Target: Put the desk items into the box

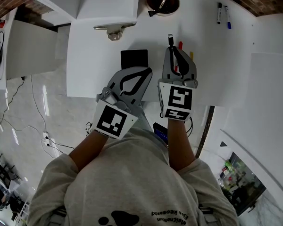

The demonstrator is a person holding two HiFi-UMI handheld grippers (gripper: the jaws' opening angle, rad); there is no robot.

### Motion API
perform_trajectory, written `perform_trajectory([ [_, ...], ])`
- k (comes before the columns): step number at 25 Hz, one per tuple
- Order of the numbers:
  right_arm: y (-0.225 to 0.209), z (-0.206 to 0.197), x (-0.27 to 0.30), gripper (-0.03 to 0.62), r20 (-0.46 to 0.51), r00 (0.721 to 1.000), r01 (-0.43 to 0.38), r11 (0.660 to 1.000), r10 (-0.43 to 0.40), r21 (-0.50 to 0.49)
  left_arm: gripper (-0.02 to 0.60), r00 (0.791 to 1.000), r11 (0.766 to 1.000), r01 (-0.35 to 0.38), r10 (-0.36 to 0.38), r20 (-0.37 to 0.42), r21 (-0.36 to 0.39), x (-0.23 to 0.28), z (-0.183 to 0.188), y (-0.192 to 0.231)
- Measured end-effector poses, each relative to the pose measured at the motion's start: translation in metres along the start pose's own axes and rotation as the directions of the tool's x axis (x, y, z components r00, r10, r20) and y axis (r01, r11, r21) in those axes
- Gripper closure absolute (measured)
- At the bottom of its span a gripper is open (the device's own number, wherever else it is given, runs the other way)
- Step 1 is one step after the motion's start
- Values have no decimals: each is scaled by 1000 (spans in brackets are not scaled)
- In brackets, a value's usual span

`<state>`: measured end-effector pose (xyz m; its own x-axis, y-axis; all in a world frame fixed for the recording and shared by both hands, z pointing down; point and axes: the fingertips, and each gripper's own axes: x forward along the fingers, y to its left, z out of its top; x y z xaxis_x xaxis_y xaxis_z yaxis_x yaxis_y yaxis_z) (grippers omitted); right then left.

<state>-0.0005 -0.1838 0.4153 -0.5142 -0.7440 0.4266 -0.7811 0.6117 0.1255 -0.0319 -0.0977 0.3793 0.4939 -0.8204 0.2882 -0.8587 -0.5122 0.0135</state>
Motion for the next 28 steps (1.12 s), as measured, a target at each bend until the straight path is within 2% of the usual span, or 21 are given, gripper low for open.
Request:
perform_trajectory([
  [7, 2, 24, -22, 545, 168, 985, 47, 999, -43, -21, 575, 1000, 1000, -10, 10, 7, 6, -9, 1, -3],
  [14, 8, 49, -40, 545, 361, 932, 23, 1000, -29, 22, 575, 1000, 1000, -28, 28, 11, 7, -16, 2, -3],
  [22, 23, 59, -49, 545, 453, 892, -33, 998, 4, 56, 575, 999, 999, -51, 51, 10, 2, -23, -1, 1],
  [28, 42, 65, -48, 545, 476, 878, -78, 996, 47, 45, 575, 997, 997, -76, 76, 5, 1, -32, -2, 7],
])
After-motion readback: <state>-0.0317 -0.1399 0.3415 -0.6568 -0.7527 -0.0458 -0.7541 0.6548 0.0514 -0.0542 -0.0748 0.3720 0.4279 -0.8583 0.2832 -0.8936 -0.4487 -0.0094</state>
